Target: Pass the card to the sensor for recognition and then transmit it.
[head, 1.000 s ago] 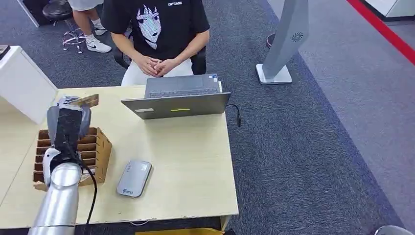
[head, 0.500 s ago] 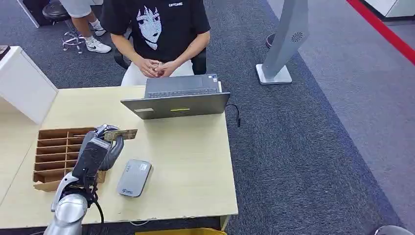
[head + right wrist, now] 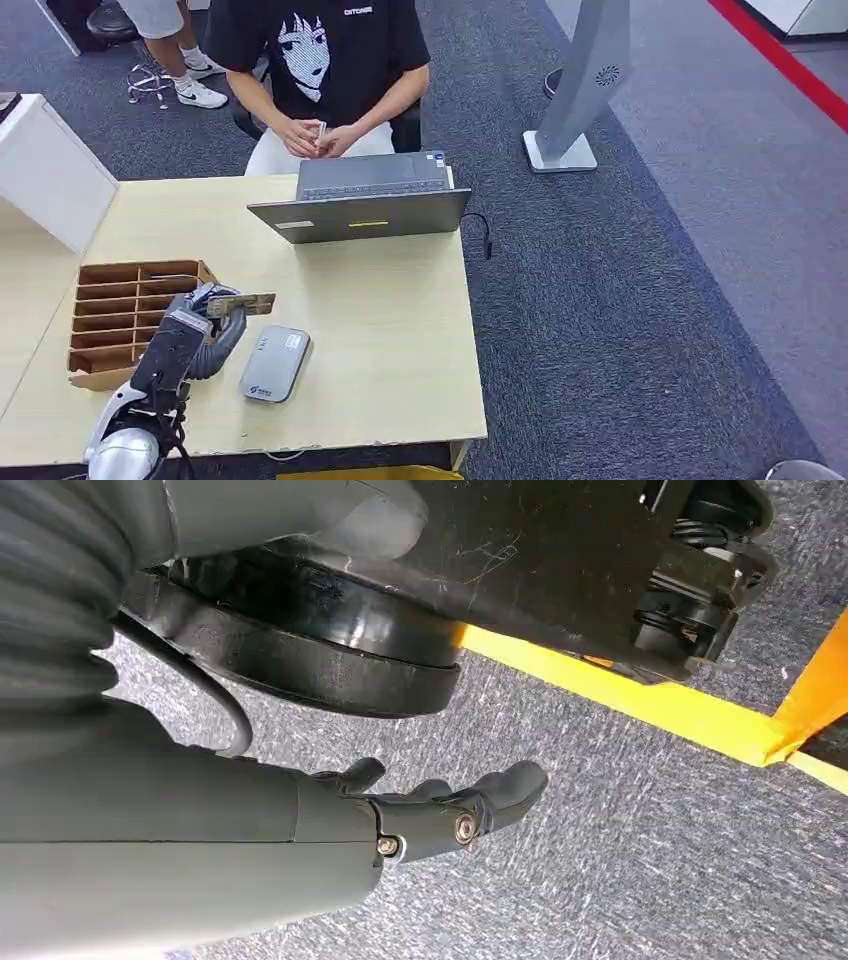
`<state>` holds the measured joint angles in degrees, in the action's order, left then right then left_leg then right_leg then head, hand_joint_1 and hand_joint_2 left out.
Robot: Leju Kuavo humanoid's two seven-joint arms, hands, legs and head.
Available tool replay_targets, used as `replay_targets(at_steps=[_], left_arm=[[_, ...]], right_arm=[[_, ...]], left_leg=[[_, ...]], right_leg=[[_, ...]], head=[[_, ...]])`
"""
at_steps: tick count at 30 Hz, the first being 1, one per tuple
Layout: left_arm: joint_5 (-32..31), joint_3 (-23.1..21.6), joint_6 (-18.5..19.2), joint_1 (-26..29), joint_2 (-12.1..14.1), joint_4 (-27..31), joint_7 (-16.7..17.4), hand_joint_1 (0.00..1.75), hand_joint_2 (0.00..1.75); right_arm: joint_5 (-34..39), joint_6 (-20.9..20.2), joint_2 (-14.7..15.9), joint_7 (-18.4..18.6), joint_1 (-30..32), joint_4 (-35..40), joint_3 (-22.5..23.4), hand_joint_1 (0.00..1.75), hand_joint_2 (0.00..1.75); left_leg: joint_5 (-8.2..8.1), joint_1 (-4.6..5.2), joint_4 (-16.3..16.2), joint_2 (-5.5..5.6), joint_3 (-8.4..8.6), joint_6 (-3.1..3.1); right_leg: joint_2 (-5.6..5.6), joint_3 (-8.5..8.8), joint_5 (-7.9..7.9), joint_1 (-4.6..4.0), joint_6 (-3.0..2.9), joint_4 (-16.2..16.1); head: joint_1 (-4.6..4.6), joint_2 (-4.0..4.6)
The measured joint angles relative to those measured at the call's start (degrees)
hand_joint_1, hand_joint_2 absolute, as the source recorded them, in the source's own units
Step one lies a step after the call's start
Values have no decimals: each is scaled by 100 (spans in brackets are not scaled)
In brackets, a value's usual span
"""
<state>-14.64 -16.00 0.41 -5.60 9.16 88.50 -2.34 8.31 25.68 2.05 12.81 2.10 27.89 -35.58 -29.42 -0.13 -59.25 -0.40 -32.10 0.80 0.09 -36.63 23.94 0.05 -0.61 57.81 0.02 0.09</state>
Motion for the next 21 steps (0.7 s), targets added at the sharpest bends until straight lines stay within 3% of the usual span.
replay_targets(at_steps=[9,16,21], left_arm=[[352,164,-48,448,11,-289,6,175,175],[-92,173,-363,554,-39,-680,30,175,175],[-866,170,-592,558,-42,-796,144,175,175]], right_arm=[[81,0,2,-22,-13,7,2,0,175],[101,0,2,-83,-55,-44,2,0,175],[105,0,2,-90,-71,-66,2,0,175]], left_leg=[[0,0,1,0,0,0],[0,0,1,2,-1,0],[0,0,1,2,-1,0]], right_leg=[[0,-1,2,0,0,0],[1,-1,1,0,0,0],[1,-1,1,0,0,0]], head=[[0,0],[0,0],[0,-2]])
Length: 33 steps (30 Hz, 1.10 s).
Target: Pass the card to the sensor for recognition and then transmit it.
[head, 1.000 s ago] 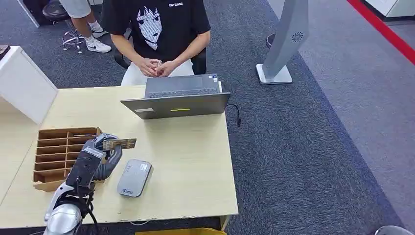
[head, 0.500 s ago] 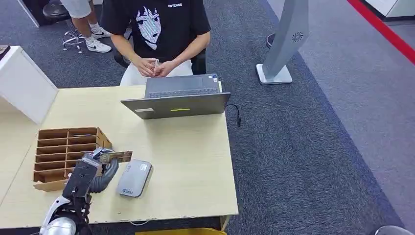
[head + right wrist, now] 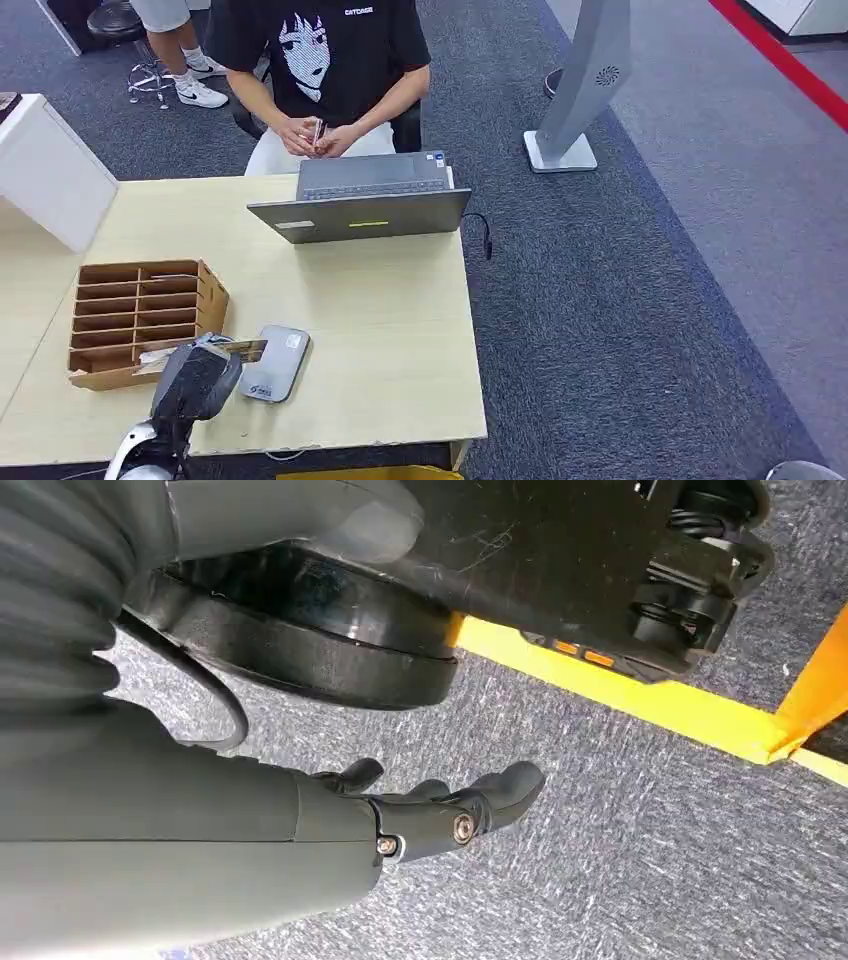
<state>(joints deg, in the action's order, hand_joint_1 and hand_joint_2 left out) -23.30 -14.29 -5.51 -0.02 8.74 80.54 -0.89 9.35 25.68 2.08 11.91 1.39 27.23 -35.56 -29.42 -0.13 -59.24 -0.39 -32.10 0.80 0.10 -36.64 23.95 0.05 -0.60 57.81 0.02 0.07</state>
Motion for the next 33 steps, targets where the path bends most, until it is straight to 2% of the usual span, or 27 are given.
replay_targets(at_steps=[7,8,10,12,14,17,24,27,33], left_arm=[[-586,0,-180,1,-81,-306,24,175,175],[-847,-9,-280,-1,-81,-330,61,175,175],[-1958,-110,-720,-32,-59,-406,231,175,175],[-2866,-208,-973,-108,-15,-540,330,175,175],[-3309,-251,-1080,-167,15,-752,334,175,175],[-3473,-271,-1207,-271,22,-1056,282,175,175],[-3374,-371,-1281,-357,-59,-1667,83,175,175],[-3331,-426,-1422,-383,-90,-1748,70,175,175],[-3300,-444,-1464,-423,-98,-1748,70,175,175]], right_arm=[[92,0,-2,-15,-50,-22,0,0,175],[92,0,-2,-22,-57,-28,0,0,175],[96,0,-4,-43,-69,-42,0,0,175],[92,0,-7,-70,-84,-46,0,0,175],[92,0,-9,-79,-100,-50,2,0,175],[92,0,-11,-79,-106,-63,18,0,175],[94,0,-31,-107,-133,-114,109,0,175],[92,0,-44,-127,-133,-135,138,0,175],[90,0,-55,-131,-131,-175,144,0,175]], left_leg=[[0,0,0,0,0,0],[0,0,0,0,0,0],[0,0,0,0,1,0],[0,0,0,1,0,0],[0,0,0,-3,2,0],[1,0,0,3,2,-1],[1,1,0,5,3,-1],[1,1,0,5,3,-1],[1,1,0,5,4,-1]], right_leg=[[0,0,0,0,0,0],[0,-1,0,0,0,0],[0,0,0,0,0,0],[1,0,0,0,0,0],[-1,0,0,0,-1,0],[3,1,0,0,-1,0],[7,4,0,0,0,0],[7,5,0,1,1,0],[6,5,-1,1,0,0]], head=[[0,0],[2,0],[2,0],[2,0],[0,0],[0,0],[0,0],[0,2],[0,2]])
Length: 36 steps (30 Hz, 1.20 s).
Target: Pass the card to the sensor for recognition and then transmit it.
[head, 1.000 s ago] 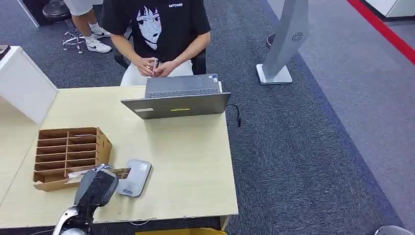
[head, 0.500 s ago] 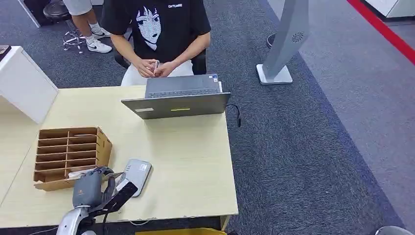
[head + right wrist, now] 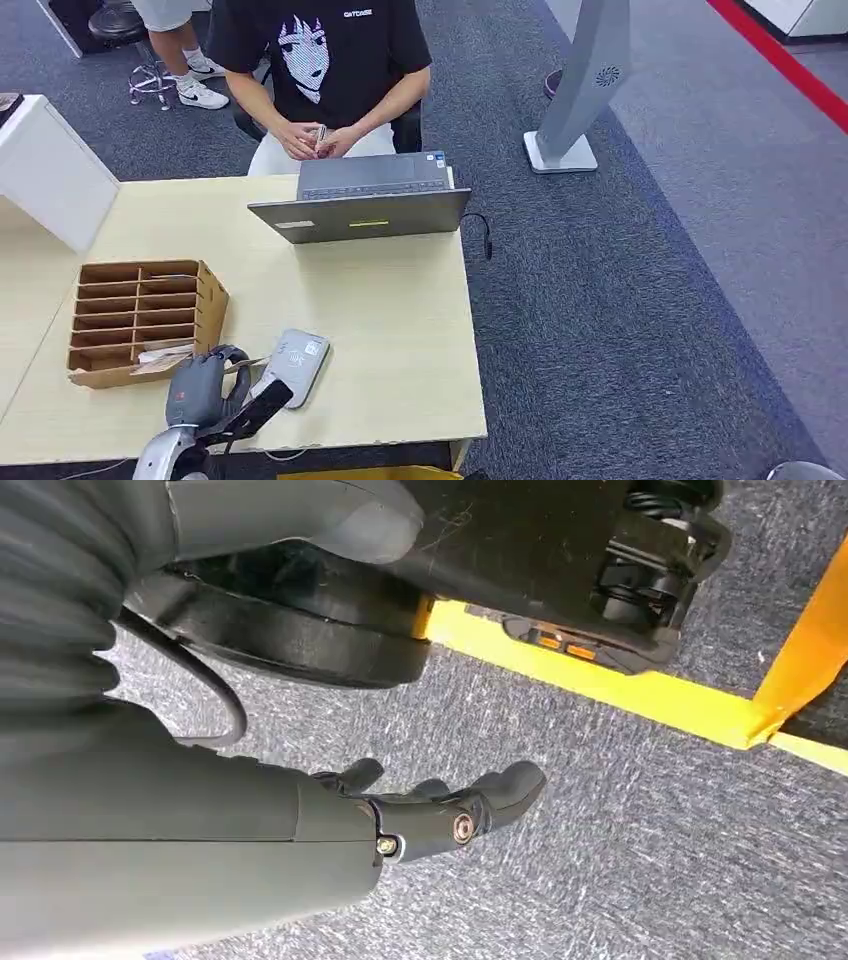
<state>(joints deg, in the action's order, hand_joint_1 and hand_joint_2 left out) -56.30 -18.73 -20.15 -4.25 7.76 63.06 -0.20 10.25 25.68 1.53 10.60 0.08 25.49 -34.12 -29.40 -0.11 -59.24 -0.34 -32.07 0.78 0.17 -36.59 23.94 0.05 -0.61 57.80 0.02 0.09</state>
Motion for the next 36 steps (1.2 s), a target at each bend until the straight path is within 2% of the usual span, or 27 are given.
replay_targets(at_steps=[9,13,19,24,29,36], left_arm=[[0,-18,-24,-9,-4,0,0,175,175],[109,-18,-343,-75,33,101,-68,175,175],[382,131,-939,-392,201,1186,-380,175,175],[562,363,-1543,-726,243,2138,-711,175,175],[881,599,-1733,-1122,289,2756,-927,175,175],[960,750,-1781,-1241,306,3053,-1027,175,175]], right_arm=[[-6,0,-4,-2,-1,-39,0,0,175],[-112,0,-4,-7,6,-53,0,0,175],[-251,0,-4,15,65,-48,0,0,175],[-433,0,-4,94,73,-48,-11,0,175],[-531,0,-4,149,59,-48,-33,0,175],[-533,0,-4,153,51,-48,-46,0,175]], left_leg=[[0,-1,0,0,1,0],[3,-1,-1,0,1,-2],[5,-2,-1,1,-3,0],[5,-3,-1,1,-3,0],[5,-2,-1,1,-3,0],[5,-2,-1,1,-2,0]], right_leg=[[0,0,0,0,0,0],[-2,-3,-1,-2,-1,0],[3,-4,-2,-2,-2,2],[3,-4,-2,-2,-2,2],[3,-3,-2,-2,-2,2],[2,-4,-2,-2,-2,2]], head=[[0,0],[2,-2],[0,-2],[2,-2],[0,0],[0,-2]])
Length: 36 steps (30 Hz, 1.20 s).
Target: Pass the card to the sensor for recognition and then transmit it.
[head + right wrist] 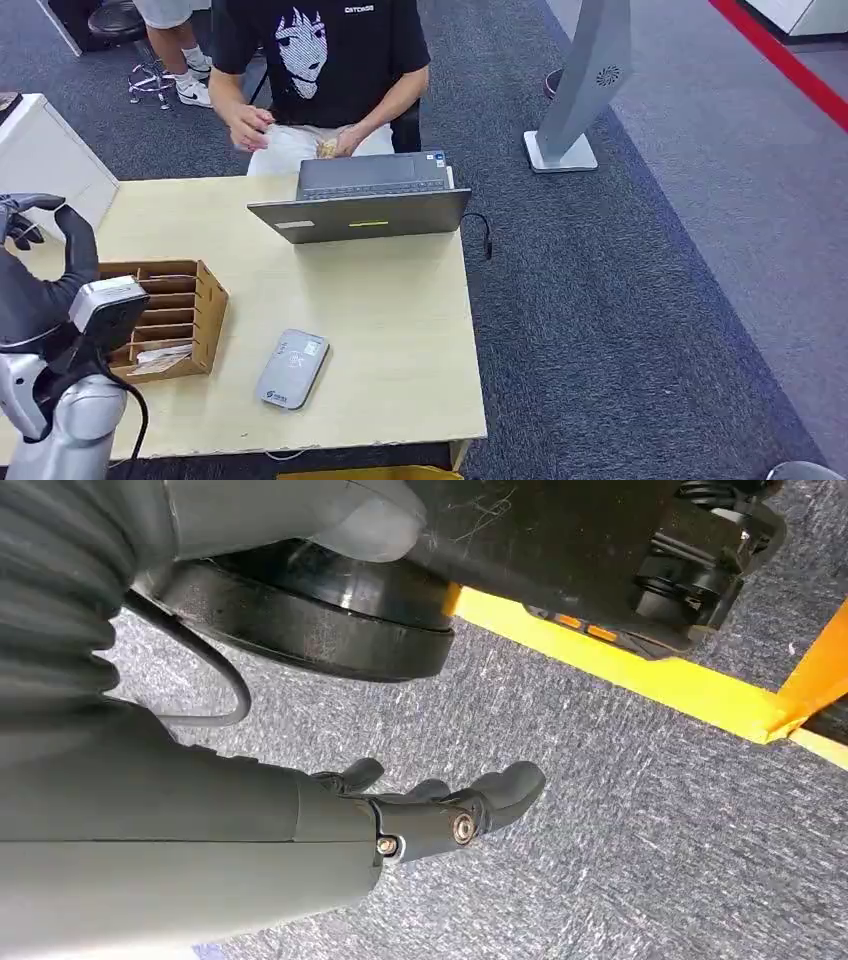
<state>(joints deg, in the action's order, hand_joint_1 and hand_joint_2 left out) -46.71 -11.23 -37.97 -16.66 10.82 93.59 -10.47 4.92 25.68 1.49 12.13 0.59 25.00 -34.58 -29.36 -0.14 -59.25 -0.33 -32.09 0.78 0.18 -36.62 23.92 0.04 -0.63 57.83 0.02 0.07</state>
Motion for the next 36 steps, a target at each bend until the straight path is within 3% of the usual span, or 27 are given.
replay_targets(at_steps=[7,11,13,19,24,31,36], left_arm=[[18,98,-168,-131,0,50,-144,175,175],[-720,234,-144,-370,142,-103,92,175,175],[-1188,319,-43,-560,319,-342,296,175,175],[-1369,487,74,-893,640,-969,476,175,175],[-1486,494,737,-1158,783,-1603,1102,175,175],[-1167,597,759,-1342,739,-2812,1274,175,175],[-1102,597,752,-1344,625,-3187,1281,175,175]], right_arm=[[-11,0,0,20,-18,0,-18,0,175],[-9,0,0,20,-26,-9,-20,0,175],[-2,0,0,2,-27,-24,-20,0,175],[2,0,-2,-33,-40,-72,-20,0,175],[28,0,-17,-48,-53,-105,-20,0,175],[28,0,-70,-68,-72,-151,7,0,175],[24,0,-79,-68,-73,-168,28,0,175]], left_leg=[[0,0,0,0,-1,0],[0,0,0,0,-1,0],[3,0,0,-1,1,-1],[9,-2,0,-2,3,-9],[9,-1,0,-1,3,-9],[12,0,0,-2,6,-14],[14,-2,0,-9,4,-18]], right_leg=[[0,0,0,0,0,0],[0,0,-1,0,-1,0],[-1,0,-2,0,-2,2],[-6,-2,-3,-1,-5,7],[-6,-1,-3,0,-5,7],[-7,-1,-6,0,-8,7],[-13,-8,-11,-1,-14,9]], head=[[0,0],[2,0],[2,0],[2,0],[2,0],[0,0],[2,2]])
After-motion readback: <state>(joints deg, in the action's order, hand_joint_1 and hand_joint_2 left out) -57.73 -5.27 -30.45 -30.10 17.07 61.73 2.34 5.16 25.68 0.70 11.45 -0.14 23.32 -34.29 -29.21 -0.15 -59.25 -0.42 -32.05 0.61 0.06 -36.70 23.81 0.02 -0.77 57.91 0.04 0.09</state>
